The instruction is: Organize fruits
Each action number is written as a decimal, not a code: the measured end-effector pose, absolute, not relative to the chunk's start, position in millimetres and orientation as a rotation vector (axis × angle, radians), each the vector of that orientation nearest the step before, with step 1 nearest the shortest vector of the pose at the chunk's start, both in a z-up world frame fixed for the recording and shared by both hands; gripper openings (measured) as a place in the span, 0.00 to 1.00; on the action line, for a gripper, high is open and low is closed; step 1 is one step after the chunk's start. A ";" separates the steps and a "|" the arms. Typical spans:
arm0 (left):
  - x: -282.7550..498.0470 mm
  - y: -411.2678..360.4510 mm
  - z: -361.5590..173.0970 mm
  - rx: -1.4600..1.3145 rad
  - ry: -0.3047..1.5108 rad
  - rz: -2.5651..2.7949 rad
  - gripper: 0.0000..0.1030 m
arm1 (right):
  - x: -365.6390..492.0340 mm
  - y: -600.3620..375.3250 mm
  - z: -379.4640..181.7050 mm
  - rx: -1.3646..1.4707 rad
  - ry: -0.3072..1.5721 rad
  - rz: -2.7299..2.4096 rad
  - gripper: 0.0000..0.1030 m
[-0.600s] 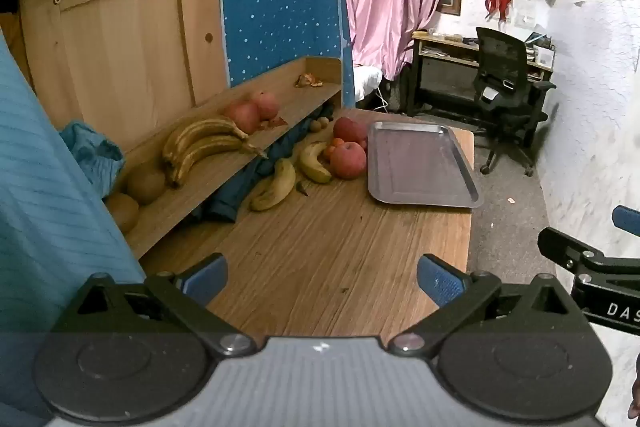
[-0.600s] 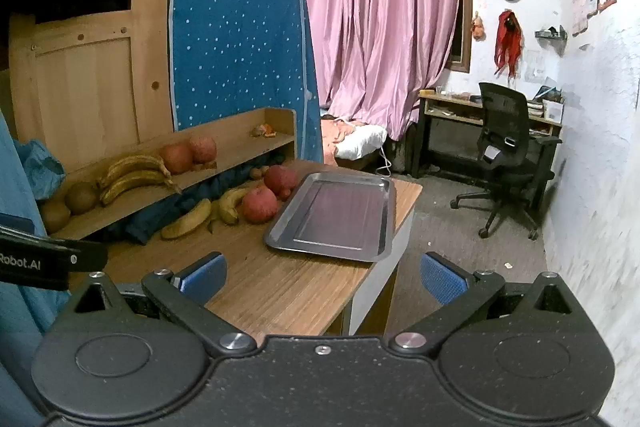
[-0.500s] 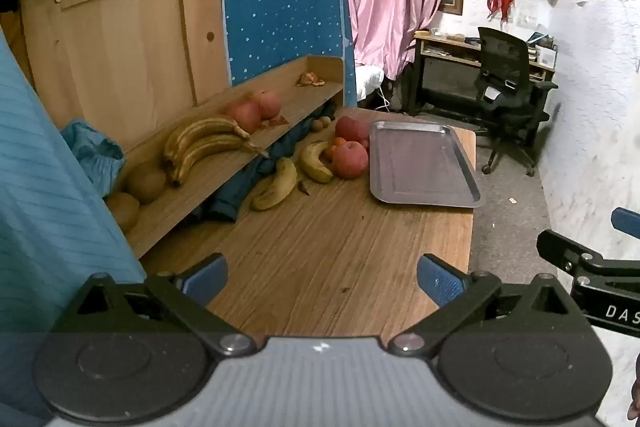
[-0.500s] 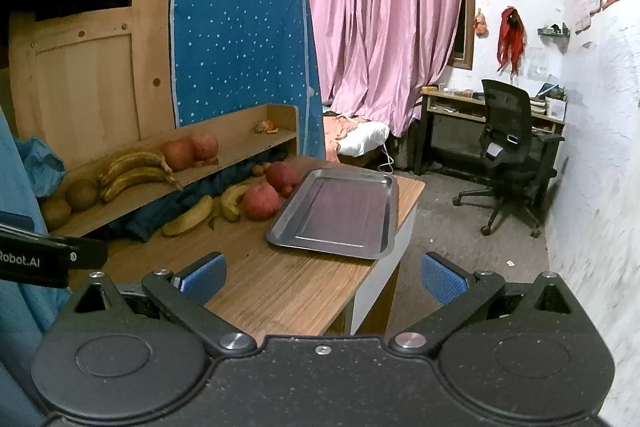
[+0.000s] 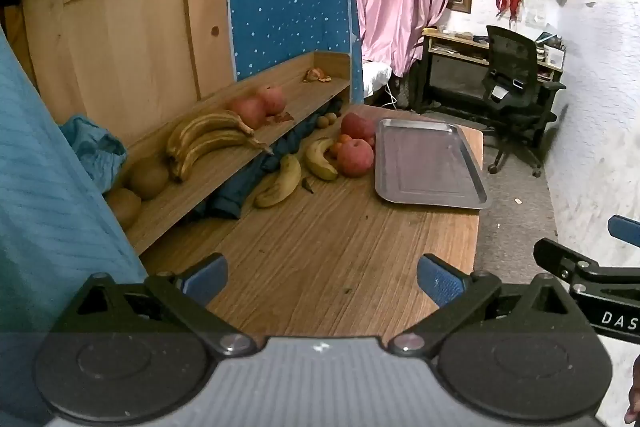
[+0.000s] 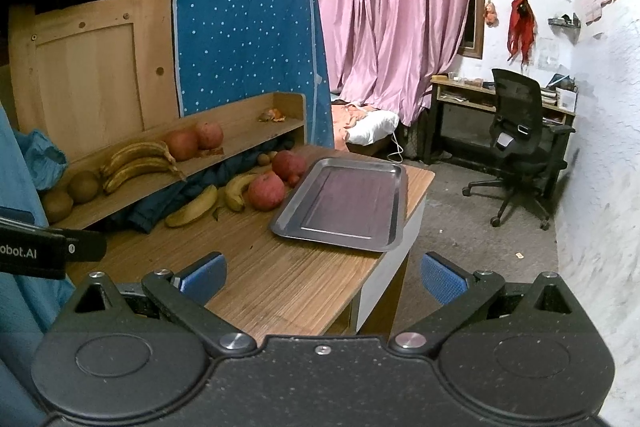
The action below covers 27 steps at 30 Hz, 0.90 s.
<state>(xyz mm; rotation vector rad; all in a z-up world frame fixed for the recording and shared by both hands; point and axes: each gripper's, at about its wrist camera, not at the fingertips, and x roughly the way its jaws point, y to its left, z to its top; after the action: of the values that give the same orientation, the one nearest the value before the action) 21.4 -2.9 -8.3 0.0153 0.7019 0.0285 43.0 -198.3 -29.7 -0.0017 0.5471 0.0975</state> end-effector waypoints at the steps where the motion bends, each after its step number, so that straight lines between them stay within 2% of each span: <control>1: 22.1 -3.6 -8.5 0.015 0.703 0.030 1.00 | 44.8 -198.6 -30.1 -0.002 0.549 0.100 0.99; 27: 44.4 -24.7 -10.0 0.016 0.766 0.138 1.00 | 79.2 -228.0 -46.0 0.026 0.623 0.197 0.99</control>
<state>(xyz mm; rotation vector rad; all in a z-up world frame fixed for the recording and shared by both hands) 44.4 -24.7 -10.0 0.0160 0.7665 0.1383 79.2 -228.0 -46.0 0.0256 0.6226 0.1973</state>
